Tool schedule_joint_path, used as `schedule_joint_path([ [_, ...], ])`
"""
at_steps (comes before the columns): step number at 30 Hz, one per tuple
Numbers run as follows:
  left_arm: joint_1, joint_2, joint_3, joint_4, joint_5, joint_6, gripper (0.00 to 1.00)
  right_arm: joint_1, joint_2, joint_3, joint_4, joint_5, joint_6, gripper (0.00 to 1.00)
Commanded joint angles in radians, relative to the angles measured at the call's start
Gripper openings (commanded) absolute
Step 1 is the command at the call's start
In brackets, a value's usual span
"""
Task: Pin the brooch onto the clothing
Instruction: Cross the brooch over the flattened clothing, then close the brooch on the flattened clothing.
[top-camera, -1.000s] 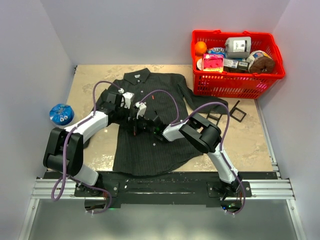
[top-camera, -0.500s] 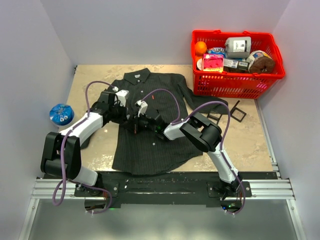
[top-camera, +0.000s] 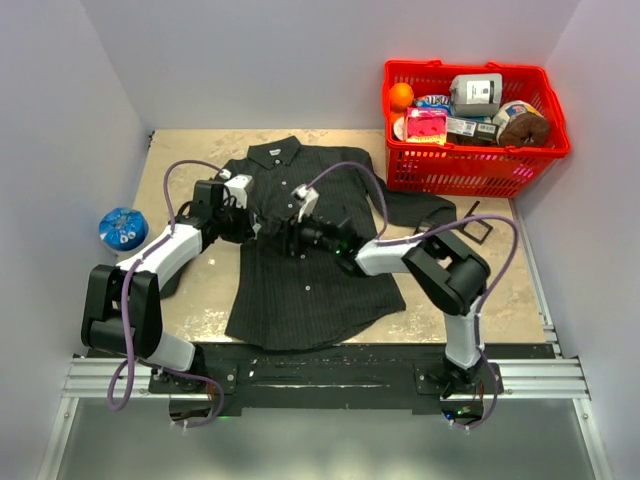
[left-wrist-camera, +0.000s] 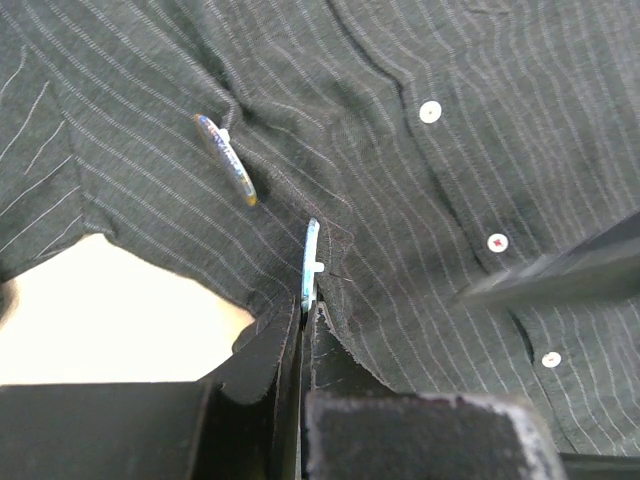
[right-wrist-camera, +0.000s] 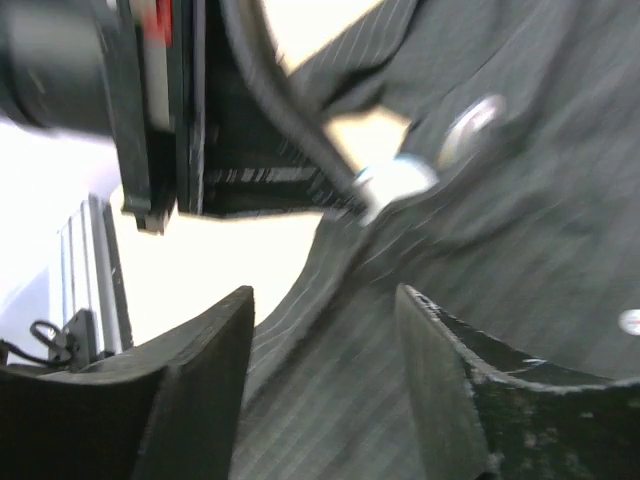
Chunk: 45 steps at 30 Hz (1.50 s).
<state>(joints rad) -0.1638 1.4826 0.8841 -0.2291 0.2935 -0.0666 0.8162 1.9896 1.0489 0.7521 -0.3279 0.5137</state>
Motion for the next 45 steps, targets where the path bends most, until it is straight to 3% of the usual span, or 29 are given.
schedule_joint_path([
  [1,0.009,-0.015,0.004,0.05,0.082,0.016,0.0,-0.095,-0.074,-0.035,-0.011,-0.083,-0.078,0.64],
  [10,0.024,0.027,0.012,0.033,0.166,0.04,0.0,-0.103,0.023,0.046,-0.112,-0.088,-0.234,0.65],
  [23,0.044,0.062,0.026,0.004,0.246,0.056,0.0,-0.098,0.156,0.106,-0.037,-0.158,-0.193,0.6],
  [28,0.046,0.065,0.027,-0.003,0.272,0.057,0.0,-0.098,0.176,0.123,-0.003,-0.174,-0.169,0.55],
  [34,0.046,0.064,0.026,-0.006,0.277,0.059,0.0,-0.098,0.181,0.151,-0.007,-0.171,-0.175,0.41],
  [45,0.046,0.07,0.026,-0.007,0.291,0.06,0.0,-0.095,0.183,0.169,0.004,-0.195,-0.162,0.36],
])
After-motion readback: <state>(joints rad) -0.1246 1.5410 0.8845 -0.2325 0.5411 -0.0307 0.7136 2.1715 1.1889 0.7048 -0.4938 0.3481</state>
